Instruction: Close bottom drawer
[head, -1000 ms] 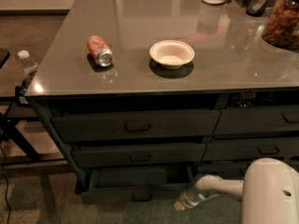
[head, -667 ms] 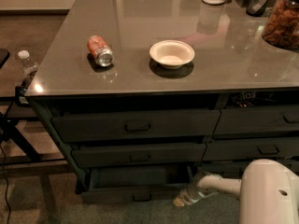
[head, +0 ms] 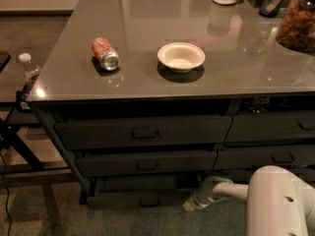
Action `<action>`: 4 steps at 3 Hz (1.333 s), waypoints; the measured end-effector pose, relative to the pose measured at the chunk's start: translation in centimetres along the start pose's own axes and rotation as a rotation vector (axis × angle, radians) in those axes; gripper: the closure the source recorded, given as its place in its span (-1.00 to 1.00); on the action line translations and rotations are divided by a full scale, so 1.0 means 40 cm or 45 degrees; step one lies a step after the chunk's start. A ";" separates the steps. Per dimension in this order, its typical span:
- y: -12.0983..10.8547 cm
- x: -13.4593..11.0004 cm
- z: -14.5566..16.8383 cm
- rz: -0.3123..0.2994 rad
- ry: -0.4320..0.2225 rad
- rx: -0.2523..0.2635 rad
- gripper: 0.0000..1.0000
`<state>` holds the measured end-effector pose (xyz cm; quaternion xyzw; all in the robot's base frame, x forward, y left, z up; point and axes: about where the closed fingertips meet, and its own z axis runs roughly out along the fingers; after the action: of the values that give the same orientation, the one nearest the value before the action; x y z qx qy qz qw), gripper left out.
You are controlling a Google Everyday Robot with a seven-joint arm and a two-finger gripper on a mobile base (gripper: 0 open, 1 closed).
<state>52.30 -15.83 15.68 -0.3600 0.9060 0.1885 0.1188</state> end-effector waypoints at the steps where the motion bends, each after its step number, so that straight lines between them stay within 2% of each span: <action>1: 0.002 0.002 -0.001 0.000 -0.001 0.001 1.00; 2: -0.041 -0.042 0.004 -0.017 -0.023 0.033 1.00; 3: -0.040 -0.042 0.004 -0.017 -0.023 0.033 0.63; 4: -0.040 -0.042 0.004 -0.017 -0.023 0.033 0.16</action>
Offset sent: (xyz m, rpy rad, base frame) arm 0.0840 -0.0034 0.0048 -0.0246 -0.1116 -0.0089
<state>54.63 -15.83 15.71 -0.3629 0.9047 0.1792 0.1329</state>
